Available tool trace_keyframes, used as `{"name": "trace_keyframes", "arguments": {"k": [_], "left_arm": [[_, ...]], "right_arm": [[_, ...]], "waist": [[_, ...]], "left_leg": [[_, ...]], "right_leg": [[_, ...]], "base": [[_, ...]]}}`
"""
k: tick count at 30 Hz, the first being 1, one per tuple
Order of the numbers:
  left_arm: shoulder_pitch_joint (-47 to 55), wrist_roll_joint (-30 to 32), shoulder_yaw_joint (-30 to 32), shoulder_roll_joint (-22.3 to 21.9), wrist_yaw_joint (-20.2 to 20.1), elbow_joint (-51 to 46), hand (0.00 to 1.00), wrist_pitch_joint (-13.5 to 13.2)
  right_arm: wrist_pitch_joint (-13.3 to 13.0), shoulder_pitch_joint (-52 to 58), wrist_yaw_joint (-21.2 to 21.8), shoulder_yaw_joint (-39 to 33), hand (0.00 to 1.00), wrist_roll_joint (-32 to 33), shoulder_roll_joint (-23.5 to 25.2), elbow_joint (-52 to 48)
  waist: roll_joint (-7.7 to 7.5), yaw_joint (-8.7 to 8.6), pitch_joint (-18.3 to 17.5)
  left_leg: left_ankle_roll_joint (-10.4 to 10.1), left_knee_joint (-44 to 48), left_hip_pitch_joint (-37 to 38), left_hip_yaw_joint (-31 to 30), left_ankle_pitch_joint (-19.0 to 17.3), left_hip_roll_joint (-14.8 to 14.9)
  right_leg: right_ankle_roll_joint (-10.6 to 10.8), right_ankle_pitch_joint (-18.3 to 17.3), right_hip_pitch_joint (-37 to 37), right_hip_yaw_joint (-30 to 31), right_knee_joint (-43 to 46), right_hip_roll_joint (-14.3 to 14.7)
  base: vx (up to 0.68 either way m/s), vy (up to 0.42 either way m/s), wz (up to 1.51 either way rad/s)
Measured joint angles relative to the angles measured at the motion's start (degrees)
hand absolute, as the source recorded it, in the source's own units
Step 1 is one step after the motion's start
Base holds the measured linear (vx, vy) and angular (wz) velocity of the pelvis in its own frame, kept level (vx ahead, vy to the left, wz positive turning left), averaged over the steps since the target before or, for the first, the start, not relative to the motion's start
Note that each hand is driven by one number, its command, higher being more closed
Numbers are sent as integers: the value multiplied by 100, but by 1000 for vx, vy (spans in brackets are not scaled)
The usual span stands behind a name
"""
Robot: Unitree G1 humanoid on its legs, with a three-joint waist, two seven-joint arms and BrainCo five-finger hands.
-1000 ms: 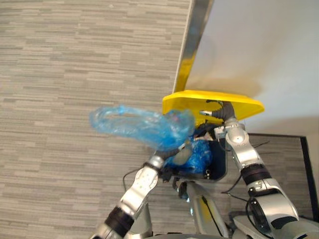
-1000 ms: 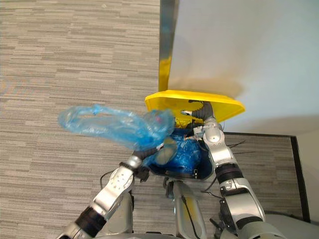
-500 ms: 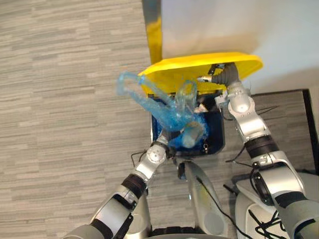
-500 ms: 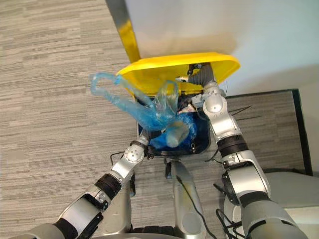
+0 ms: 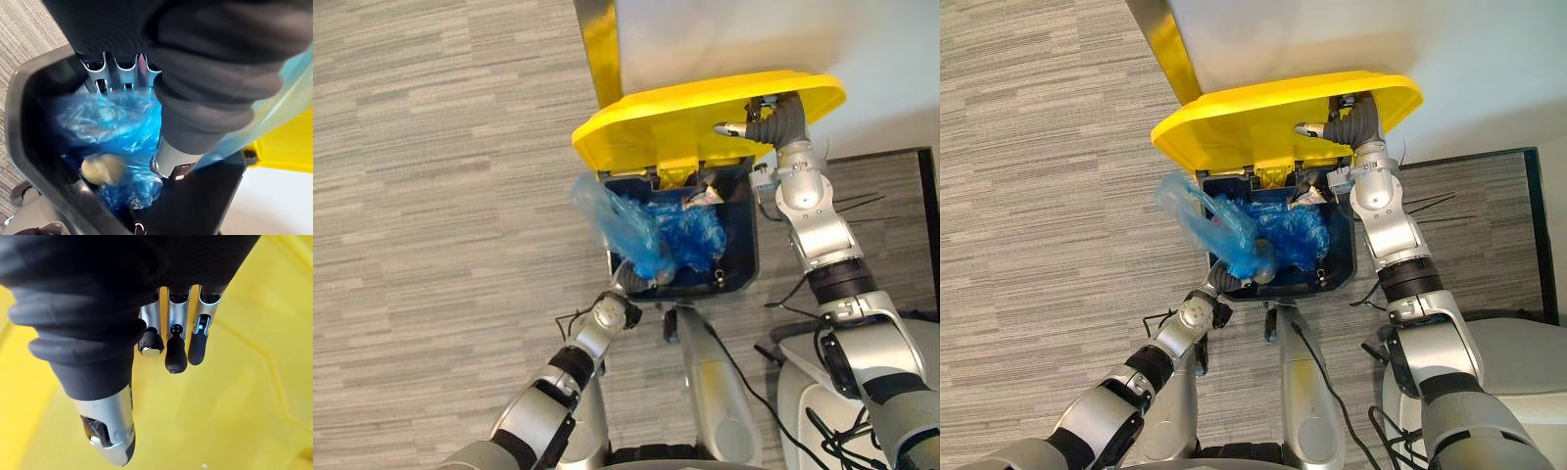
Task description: Gather rubbish on tea table into small bin, then transfer packed bag to large trash can.
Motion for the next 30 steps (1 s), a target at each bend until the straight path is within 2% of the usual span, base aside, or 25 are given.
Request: {"name": "trace_keyframes", "arguments": {"k": [6, 9, 11, 14, 16, 17, 18, 19, 20, 21, 22, 24, 25, 27, 28, 30], "left_arm": [[552, -4, 87, 64, -16, -339, 0, -2], [861, -10, 122, 198, -122, -639, 0, -5], [999, -16, 213, 321, -136, -799, 0, -18], [1386, -209, 508, 422, -143, -1028, 0, -82], [1719, -358, 775, 523, -156, -1150, 0, -103], [2148, -506, 1107, 681, -218, -1214, 0, -116], [2332, -572, 1228, 757, -239, -1260, 0, -118], [2732, -683, 1449, 885, -247, -1421, 0, -118], [3109, -749, 1644, 934, -255, -1570, 0, -128], [3260, -818, 1779, 964, -262, -1614, 0, -134], [3542, -974, 2048, 1001, -304, -1694, 0, -133], [3963, -1159, 2285, 1059, -387, -2001, 0, -137], [4240, -1193, 2410, 1068, -434, -2285, 0, -156], [4461, -1196, 2542, 1053, -527, -2551, 0, -173], [4523, -1198, 2595, 872, -607, -2610, 0, -174], [4713, -1218, 2609, 619, -684, -2740, 0, -212]], "right_arm": [[-2, 1026, 40, -154, 0, -129, 16, -485], [-4, 1656, 252, -154, 0, -332, 80, -687], [-5, 1999, 324, -160, 0, -347, 221, -790], [-37, 2892, 493, -246, 0, -347, 754, -857], [-35, 3323, 634, -255, 0, -354, 1000, -801], [-21, 3752, 751, -255, 0, -427, 1210, -793], [-16, 3911, 800, -257, 0, -481, 1266, -794], [-18, 4197, 880, -263, 0, -556, 1306, -795], [-20, 4461, 932, -281, 0, -563, 1308, -790], [-21, 4582, 990, -321, 0, -570, 1308, -782], [-21, 4863, 1062, -399, 0, -622, 1318, -720], [-42, 5373, 1162, -594, 0, -740, 1392, -588], [-63, 5674, 1222, -740, 0, -775, 1473, -452], [-73, 5972, 1258, -962, 0, -776, 1535, -222], [-69, 6072, 1255, -1156, 0, -774, 1540, -16], [-84, 6268, 1250, -1304, 0, -762, 1526, 165]], "waist": [[1, 44, -1], [2, 41, -6], [0, 73, -9], [-23, 187, -44], [-85, 229, -211], [-208, 288, -420], [-264, 304, -486], [-329, 367, -612], [-369, 415, -719], [-371, 409, -743], [-363, 359, -813], [-341, 344, -1043], [-451, 340, -1214], [-532, 340, -1331], [-459, 275, -1420], [-424, 273, -1750]], "left_leg": [[11, -93, 351, -49, 4, -67], [12, 13, 614, -126, 1, -64], [90, 197, 695, -126, -44, -57], [238, 480, 890, -49, -125, -104], [279, 464, 987, 45, -143, -172], [398, 349, 1093, 245, -71, -284], [484, 291, 1166, 351, -15, -306], [612, 112, 1299, 557, 92, -275], [750, -111, 1356, 816, 230, -249], [784, -197, 1407, 879, 274, -240], [826, -420, 1563, 922, 371, -227], [798, -696, 1598, 917, 527, -205], [761, -757, 1563, 901, 569, -216], [662, -834, 1475, 822, 650, -289], [581, -1089, 1487, 748, 869, -333], [528, -1597, 1516, 863, 1188, -335]], "right_leg": [[77, -63, 378, -60, 63, -110], [123, -142, 746, -201, 117, -189], [125, -143, 934, -241, 132, -211], [189, -87, 1310, -251, 45, -297], [330, 54, 1414, -152, -186, -300], [406, 279, 1511, -46, -484, -332], [380, 356, 1594, -24, -662, -355], [449, 363, 1718, -165, -946, -453], [301, 281, 1567, -220, -498, -561], [184, 236, 1486, -173, -11, -610], [102, 122, 1458, -141, 995, -666], [154, -135, 1695, -75, 1922, -679], [193, -201, 2007, 30, 2232, -695], [380, -521, 2249, 104, 1908, -672], [417, -555, 2397, 67, 1496, -599], [295, -643, 2592, 31, 606, -494]], "base": [[15, 27, 12], [-17, 32, 25], [-45, 58, 14], [-96, 106, 7], [-113, 161, -26], [-87, 180, -38], [-118, 215, -68], [-157, 141, -82], [-178, 127, -81], [-182, 103, -57], [-100, 93, -24], [-32, 39, -7], [-5, -66, -1], [-21, -126, 9], [-12, -99, 17], [51, -84, -16]]}}
